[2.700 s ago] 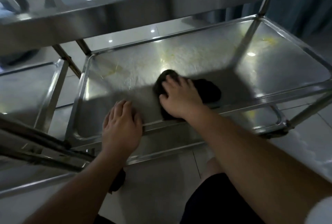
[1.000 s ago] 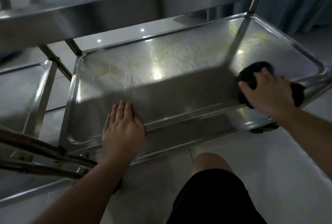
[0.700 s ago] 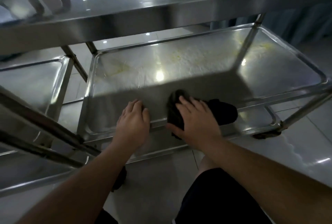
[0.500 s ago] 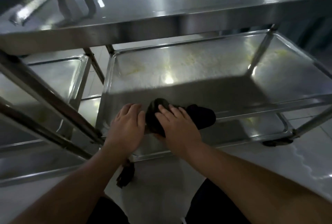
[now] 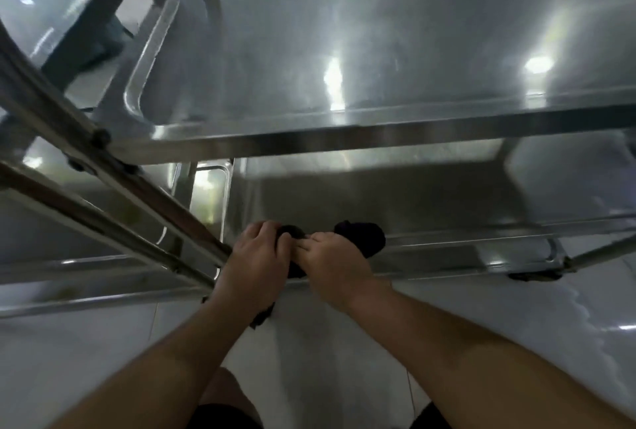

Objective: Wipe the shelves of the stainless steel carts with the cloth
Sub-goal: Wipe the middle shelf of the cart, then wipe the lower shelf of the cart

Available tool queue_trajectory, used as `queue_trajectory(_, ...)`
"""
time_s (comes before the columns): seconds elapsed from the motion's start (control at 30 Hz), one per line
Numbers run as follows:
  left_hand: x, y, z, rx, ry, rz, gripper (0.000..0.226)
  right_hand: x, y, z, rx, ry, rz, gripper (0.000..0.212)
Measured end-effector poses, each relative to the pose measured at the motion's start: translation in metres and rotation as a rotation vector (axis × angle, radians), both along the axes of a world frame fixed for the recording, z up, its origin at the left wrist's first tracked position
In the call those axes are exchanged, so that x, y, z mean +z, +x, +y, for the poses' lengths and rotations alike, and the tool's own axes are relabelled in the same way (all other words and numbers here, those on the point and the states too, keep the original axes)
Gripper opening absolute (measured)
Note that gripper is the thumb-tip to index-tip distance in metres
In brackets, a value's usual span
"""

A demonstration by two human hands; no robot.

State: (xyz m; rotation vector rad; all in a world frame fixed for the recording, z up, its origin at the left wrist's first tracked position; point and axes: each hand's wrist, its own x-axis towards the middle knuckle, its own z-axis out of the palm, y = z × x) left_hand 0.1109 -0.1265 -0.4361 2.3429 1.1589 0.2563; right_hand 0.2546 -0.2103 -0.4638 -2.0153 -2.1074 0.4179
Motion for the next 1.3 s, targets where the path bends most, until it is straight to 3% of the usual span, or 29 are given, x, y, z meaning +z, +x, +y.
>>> queue_trajectory(0.1,0.025,-0.006,-0.015,-0.008,-0.076,0.14,0.035,0.029,-0.001,-0.012,0.011,-0.157,-0.092,0.036)
queue_trajectory(0.2,0.052,-0.014,-0.032,-0.037,-0.131,0.354,0.041,0.059,-0.005,-0.042,-0.057,-0.39,-0.038,0.031)
queue_trajectory(0.37,0.124,-0.029,-0.066,-0.114,-0.204,0.613,0.055,0.124,-0.007,-0.101,-0.082,-0.716,0.043,0.048)
queue_trajectory(0.47,0.183,-0.038,-0.09,-0.149,-0.222,0.677,0.053,0.183,-0.009,-0.133,-0.133,-0.699,0.044,0.053)
queue_trajectory(0.8,0.36,-0.062,-0.165,-0.17,-0.216,0.64,0.043,0.376,-0.02,-0.2,-0.324,-0.642,-0.005,0.045)
queue_trajectory(1.0,0.41,-0.064,-0.194,-0.287,-0.174,0.569,0.046,0.447,-0.038,-0.233,-0.443,-0.53,-0.082,0.051)
queue_trajectory(1.3,0.459,-0.069,-0.225,-0.509,-0.007,0.462,0.046,0.511,-0.073,-0.302,-0.819,-0.606,-0.017,0.05)
